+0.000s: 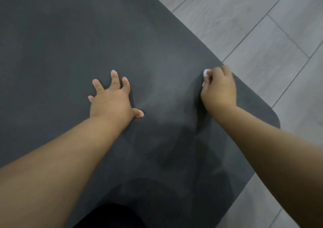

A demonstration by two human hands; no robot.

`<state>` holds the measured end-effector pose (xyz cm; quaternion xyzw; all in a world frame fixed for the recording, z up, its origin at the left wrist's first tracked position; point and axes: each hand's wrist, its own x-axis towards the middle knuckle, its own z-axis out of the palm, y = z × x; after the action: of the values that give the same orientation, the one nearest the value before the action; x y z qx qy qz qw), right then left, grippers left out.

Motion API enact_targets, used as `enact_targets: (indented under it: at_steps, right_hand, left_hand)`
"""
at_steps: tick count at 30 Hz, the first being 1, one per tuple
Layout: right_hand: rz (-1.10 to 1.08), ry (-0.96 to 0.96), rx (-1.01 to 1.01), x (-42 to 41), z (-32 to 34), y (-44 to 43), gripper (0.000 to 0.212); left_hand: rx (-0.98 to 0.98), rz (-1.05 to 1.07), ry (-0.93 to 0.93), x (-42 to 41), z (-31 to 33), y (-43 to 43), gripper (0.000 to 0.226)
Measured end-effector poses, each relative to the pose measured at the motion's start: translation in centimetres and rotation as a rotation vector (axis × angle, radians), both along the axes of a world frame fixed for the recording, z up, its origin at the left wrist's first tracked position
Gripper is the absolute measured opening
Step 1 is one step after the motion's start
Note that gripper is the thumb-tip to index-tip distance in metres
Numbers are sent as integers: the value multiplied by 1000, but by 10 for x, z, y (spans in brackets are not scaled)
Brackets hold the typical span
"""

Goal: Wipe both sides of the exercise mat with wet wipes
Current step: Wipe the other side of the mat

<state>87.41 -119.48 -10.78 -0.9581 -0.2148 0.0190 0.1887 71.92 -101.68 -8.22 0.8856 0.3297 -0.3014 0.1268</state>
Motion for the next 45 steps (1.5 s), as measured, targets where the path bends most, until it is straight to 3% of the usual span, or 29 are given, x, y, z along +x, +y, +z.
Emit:
enact_targets:
  at_steps: [3, 5, 7, 11, 13, 14, 16, 18, 19, 20, 22, 24, 25, 27, 30, 33, 35, 38, 40, 43, 45]
  right_hand:
    - [648, 11, 84, -37, -4, 9, 11]
    - [893, -8, -13, -19, -2, 7, 15]
    - [739, -87, -67, 16, -2, 5, 20]
    - [6, -50, -89, 58, -3, 14, 21]
    - [-60, -31, -62, 37, -3, 33, 17]
    - [50, -40, 9, 20, -5, 43, 14]
    - [514, -27, 97, -15, -9, 55, 11]
    - [967, -7, 24, -25, -7, 57, 16]
    - [1047, -22, -16, -12, -6, 57, 15]
    - [991, -48, -38, 5, -5, 58, 14]
    - [573, -113, -28, 44, -3, 62, 15]
    - [134, -56, -92, 72, -3, 63, 18]
    - [50, -55, -112, 71, -4, 66, 18]
    - [137, -94, -12, 48, -9, 78, 15]
    - [621, -61, 151, -4, -16, 87, 10]
    - [965, -8, 52, -8, -14, 90, 14]
    - [865, -18, 12, 16, -11, 95, 10]
    - [408, -48, -46, 52, -2, 110, 10]
    - [244, -13, -118, 60, 1, 118, 15]
    - [277, 15, -99, 46, 4, 121, 16]
    - [491, 55, -41, 33, 3, 114, 16]
  left_hand:
    - [-9, -5, -9, -3, 0, 0, 103]
    - [-1, -19, -13, -4, 0, 1, 102]
    - [12, -27, -12, -4, -1, 3, 102]
    - [20, -19, 0, -1, -1, 2, 103]
    - [19, -18, 1, -1, -2, 1, 103]
    - [14, -15, 0, -1, -1, 1, 103]
    - [1, -16, -5, -2, -1, 2, 102]
    - [-10, -17, -6, -2, 0, 4, 102]
    - [-14, -19, -4, -2, 0, 5, 102]
    - [-16, -20, -3, -1, 0, 5, 103]
    - [-22, -16, 0, 0, 0, 6, 103]
    - [-42, 0, -1, 0, -2, 5, 103]
    - [-54, 10, -2, 0, -2, 4, 102]
    - [-72, 25, 1, 1, -2, 2, 101]
    - [-83, 34, 13, 2, -1, 1, 101]
    - [-91, 21, 28, 3, -1, 1, 100]
    - [-108, 16, 47, 4, -1, 3, 99]
    - [-133, 3, 84, 7, 0, 3, 99]
    - [-135, -19, 103, 9, 1, 4, 98]
    - [-142, -16, 129, 12, 2, 5, 98]
    - [-147, 4, 130, 12, 3, 6, 98]
